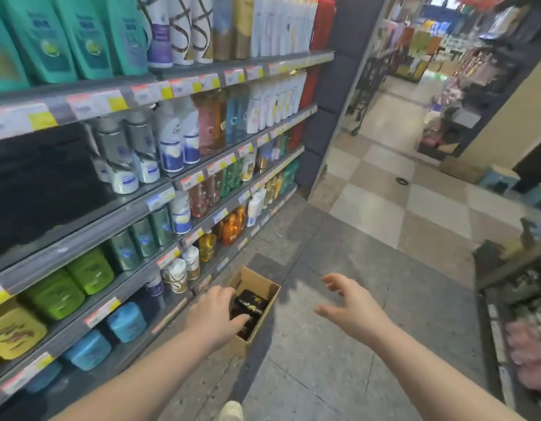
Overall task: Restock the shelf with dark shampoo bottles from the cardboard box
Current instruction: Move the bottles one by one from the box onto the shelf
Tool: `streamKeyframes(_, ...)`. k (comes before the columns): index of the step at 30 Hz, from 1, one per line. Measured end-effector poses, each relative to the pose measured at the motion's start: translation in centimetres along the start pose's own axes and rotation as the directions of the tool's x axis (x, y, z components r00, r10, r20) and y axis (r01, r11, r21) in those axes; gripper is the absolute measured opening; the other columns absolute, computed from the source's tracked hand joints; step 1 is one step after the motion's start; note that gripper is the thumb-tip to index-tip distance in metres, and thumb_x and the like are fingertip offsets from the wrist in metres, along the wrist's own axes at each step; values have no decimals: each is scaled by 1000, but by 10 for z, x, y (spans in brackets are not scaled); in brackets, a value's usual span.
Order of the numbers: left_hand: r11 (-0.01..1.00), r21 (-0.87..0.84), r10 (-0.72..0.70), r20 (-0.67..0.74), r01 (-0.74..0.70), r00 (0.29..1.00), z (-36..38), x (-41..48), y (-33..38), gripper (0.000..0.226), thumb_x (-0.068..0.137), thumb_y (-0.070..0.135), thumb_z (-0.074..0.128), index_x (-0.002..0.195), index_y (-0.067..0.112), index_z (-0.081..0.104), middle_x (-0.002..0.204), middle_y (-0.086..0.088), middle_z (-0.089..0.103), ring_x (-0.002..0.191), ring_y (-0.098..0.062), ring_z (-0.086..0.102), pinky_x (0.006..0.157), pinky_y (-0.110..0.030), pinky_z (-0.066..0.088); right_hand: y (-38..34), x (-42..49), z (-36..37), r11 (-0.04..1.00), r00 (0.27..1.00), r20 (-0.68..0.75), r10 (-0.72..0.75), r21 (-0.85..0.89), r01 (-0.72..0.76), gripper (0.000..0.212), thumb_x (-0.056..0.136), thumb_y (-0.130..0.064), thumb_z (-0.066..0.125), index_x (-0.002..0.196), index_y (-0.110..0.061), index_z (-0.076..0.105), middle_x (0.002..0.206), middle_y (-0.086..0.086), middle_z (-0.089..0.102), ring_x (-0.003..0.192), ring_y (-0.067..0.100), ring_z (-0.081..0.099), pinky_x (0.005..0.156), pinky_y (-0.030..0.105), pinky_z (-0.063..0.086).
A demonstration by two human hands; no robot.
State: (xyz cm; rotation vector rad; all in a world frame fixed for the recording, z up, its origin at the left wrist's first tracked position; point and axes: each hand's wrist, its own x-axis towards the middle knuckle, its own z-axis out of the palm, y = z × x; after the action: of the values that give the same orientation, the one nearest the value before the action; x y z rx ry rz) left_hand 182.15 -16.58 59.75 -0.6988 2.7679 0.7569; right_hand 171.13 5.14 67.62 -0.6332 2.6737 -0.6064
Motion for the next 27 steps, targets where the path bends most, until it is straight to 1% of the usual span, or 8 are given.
streamKeyframes(6,999,14,-35,38,35,999,-14,102,30,63,84,55,50,136,23,33,141,1,38,128,-22,39,103,-40,37,25,114,-32,999,995,91,42,-34,-39,56,77,-33,72,126,-24,48,125,1,54,116,15,51,91,23,36)
streamKeyframes(10,993,-23,-116,18,116,993,-16,151,33,62,84,55,50,135,25,33,140,2,40,127,-21,39,103,-39,38,28,196,-30,997,979,205,-12,-76,28,57,76,-30,72,127,-23,48,127,1,53,117,15,51,95,24,37)
streamKeyframes(13,972,-57,-227,23,228,974,-7,177,24,61,84,55,50,135,28,33,140,2,39,128,-20,39,103,-38,37,28,259,-15,988,943,321,-85,-91,121,56,77,-29,70,128,-23,47,128,1,53,117,15,51,96,24,38)
streamKeyframes(18,872,-170,-446,108,458,889,26,206,9,59,86,52,51,136,28,34,142,4,38,130,-16,38,104,-32,35,42,352,24,946,817,547,-180,-130,296,55,77,-34,68,127,-23,48,129,1,53,118,14,51,93,22,38)
streamKeyframes(20,817,-185,-531,133,547,837,43,215,10,57,87,51,50,136,28,34,143,3,37,130,-16,38,105,-31,35,51,383,38,922,743,635,-211,-124,367,52,78,-35,67,126,-22,49,126,1,54,117,16,51,91,21,38)
streamKeyframes(22,739,-204,-618,174,642,766,68,233,16,59,88,50,47,139,25,30,146,0,34,133,-18,34,109,-31,31,64,426,54,877,641,726,-249,-111,467,47,79,-34,66,122,-19,53,123,2,57,116,18,53,88,22,39)
streamKeyframes(25,637,-251,-685,249,728,685,105,261,30,63,90,51,44,142,24,23,150,0,26,137,-18,28,111,-31,27,74,482,80,835,544,802,-244,-112,539,42,80,-34,61,117,-15,55,121,7,59,113,24,53,89,33,42)
streamKeyframes(27,602,-285,-700,261,746,664,127,282,36,62,89,53,43,142,27,23,148,4,27,134,-16,32,108,-29,31,82,513,106,817,505,834,-222,-124,563,45,81,-33,60,122,-17,52,124,7,57,115,26,52,89,32,42)
